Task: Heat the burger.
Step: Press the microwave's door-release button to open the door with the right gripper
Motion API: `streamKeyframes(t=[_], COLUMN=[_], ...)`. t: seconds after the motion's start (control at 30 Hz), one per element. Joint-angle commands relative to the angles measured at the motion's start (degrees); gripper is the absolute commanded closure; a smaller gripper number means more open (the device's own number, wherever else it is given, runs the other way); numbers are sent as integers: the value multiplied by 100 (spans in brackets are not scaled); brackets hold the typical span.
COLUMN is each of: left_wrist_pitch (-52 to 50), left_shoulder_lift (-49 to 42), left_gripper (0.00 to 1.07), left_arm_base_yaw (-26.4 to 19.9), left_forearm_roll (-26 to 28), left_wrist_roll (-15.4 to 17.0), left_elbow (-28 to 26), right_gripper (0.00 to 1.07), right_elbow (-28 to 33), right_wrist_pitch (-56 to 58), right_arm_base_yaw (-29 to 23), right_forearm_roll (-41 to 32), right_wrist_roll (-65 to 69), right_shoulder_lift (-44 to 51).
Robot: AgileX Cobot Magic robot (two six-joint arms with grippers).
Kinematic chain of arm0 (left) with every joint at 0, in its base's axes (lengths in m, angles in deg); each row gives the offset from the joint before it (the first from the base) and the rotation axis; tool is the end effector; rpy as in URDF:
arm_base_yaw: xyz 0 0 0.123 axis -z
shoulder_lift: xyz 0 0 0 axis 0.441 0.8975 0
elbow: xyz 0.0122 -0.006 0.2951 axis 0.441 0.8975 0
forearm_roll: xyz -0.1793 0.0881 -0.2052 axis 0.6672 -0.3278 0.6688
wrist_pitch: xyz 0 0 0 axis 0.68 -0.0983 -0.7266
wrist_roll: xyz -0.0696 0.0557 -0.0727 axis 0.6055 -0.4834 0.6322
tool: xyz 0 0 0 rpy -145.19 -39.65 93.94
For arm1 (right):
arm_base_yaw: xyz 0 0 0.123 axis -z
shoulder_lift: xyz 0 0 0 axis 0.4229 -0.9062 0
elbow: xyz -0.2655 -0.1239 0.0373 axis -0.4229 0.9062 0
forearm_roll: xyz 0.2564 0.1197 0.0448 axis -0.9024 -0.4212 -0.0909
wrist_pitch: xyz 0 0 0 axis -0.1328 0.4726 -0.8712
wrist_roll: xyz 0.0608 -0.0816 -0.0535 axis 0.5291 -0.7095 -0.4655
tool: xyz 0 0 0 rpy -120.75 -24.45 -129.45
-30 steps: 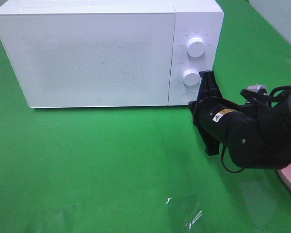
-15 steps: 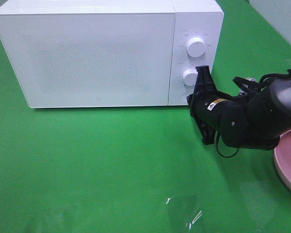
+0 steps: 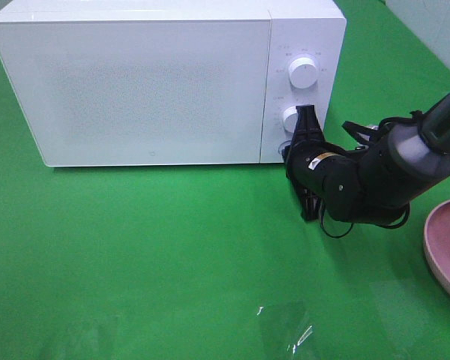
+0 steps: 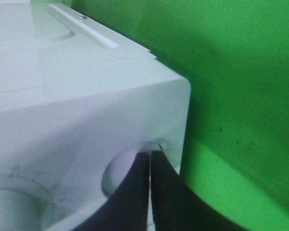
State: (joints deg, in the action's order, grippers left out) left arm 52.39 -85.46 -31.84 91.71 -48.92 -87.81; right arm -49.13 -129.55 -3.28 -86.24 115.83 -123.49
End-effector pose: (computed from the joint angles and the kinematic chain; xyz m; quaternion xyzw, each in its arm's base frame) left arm 0.0324 -0.0214 0.2905 0.0679 0.8435 -0.0314 0.5318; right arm 0.3793 0.1633 0.0408 0.5313 0.6447 0.4073 0.3690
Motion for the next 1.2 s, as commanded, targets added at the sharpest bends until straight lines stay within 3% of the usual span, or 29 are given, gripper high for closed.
streamKeyframes(t=[0.03, 1.2], left_wrist_pitch=[-74, -74], left_shoulder_lift=[-17, -17], left_gripper=[9, 9], left_arm_base_yaw=[-29, -29], left_forearm_roll=[46, 46], left_wrist_roll=[-11, -11], left_elbow=[17, 17], right_gripper=[107, 107], right_elbow=[-103, -103], right_wrist_pitch=[-149, -917], right_arm_base_yaw=[115, 218], right_forearm_roll=[74, 372], right_wrist_roll=[-80, 413], right_shoulder_lift=[-6, 315])
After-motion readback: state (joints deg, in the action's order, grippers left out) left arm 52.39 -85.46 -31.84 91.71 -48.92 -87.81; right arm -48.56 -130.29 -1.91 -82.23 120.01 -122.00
